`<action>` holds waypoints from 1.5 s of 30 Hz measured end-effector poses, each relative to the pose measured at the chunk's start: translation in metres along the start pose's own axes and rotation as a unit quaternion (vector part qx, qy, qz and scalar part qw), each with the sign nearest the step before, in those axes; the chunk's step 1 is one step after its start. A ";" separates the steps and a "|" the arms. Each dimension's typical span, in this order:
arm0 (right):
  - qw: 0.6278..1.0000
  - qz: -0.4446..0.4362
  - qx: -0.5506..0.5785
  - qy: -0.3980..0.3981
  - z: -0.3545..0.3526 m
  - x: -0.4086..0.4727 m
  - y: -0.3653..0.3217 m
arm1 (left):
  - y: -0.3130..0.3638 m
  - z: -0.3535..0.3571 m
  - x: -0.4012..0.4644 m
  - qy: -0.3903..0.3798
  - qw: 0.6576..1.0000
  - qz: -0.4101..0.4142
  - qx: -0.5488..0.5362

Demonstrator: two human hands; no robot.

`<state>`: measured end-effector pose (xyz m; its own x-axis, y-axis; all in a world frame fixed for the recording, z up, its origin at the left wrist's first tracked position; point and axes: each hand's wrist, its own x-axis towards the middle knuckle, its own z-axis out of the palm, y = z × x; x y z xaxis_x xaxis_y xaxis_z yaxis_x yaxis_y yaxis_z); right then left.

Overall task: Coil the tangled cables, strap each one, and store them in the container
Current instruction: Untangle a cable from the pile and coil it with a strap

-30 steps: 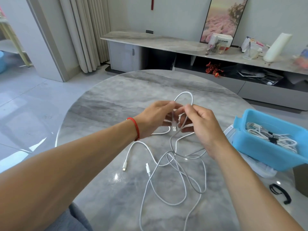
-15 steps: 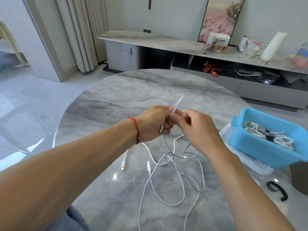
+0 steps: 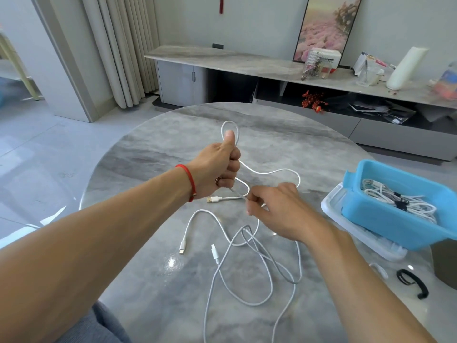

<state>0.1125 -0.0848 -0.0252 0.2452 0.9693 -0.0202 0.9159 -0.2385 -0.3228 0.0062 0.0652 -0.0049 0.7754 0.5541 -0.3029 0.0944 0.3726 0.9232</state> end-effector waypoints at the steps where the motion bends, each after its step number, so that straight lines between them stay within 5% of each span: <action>1: 0.999 -0.005 -0.025 0.024 -0.001 0.000 -0.001 | -0.001 0.000 0.000 0.012 0.999 0.006 0.037; 11: 0.976 -0.126 -0.113 0.136 -0.008 -0.004 -0.017 | -0.018 0.004 -0.007 -0.049 0.981 -0.086 0.165; 28: 0.992 0.028 -0.073 0.095 -0.032 -0.013 0.036 | -0.019 0.006 -0.004 -0.083 0.896 -0.065 0.432; 39: 0.937 -0.047 -0.119 0.324 -0.037 -0.013 0.030 | -0.011 0.003 -0.008 -0.132 0.930 -0.050 0.341; 45: 0.936 0.006 0.151 0.318 -0.026 -0.005 0.024 | -0.012 0.005 -0.008 -0.135 0.934 -0.011 0.331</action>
<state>0.1413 -0.0974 -0.0079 0.4824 0.7119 0.5103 0.8038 -0.1283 -0.5809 0.0019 0.0527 -0.0124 0.8894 0.3115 -0.3346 0.4079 -0.2105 0.8884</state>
